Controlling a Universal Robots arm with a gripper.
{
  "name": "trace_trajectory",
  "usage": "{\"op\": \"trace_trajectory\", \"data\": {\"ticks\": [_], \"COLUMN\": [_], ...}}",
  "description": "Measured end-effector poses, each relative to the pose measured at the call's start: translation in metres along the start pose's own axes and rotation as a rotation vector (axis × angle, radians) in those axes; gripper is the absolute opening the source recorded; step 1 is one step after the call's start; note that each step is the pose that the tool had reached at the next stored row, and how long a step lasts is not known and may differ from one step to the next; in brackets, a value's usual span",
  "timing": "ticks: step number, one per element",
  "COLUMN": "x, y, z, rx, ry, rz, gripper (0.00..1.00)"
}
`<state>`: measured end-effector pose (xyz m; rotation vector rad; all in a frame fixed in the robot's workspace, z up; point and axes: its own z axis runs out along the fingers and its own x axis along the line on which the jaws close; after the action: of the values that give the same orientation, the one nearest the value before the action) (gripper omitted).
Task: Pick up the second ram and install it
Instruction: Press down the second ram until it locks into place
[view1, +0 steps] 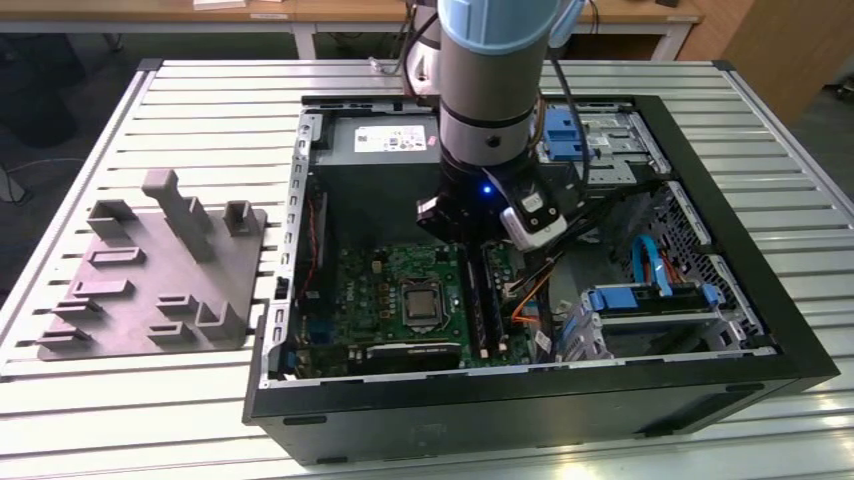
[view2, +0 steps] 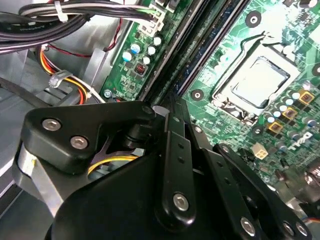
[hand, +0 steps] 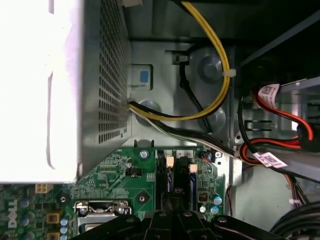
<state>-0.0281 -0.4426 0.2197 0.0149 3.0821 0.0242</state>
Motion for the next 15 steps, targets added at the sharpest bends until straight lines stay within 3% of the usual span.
{"op": "trace_trajectory", "data": {"ticks": [6, 11, 13, 15], "x": [0.0002, -0.0008, -0.0008, -0.0007], "y": [0.0007, 0.0011, -0.0006, -0.0078], "z": [0.0033, -0.0132, -0.0133, -0.0134], "rx": [-0.001, -0.0013, -0.0013, -0.0012], "ry": [-0.0002, -0.0005, -0.0005, -0.0005], "rz": [0.0, 0.0, 0.0, 0.0], "gripper": [0.1, 0.1, 0.1, 0.1]}}
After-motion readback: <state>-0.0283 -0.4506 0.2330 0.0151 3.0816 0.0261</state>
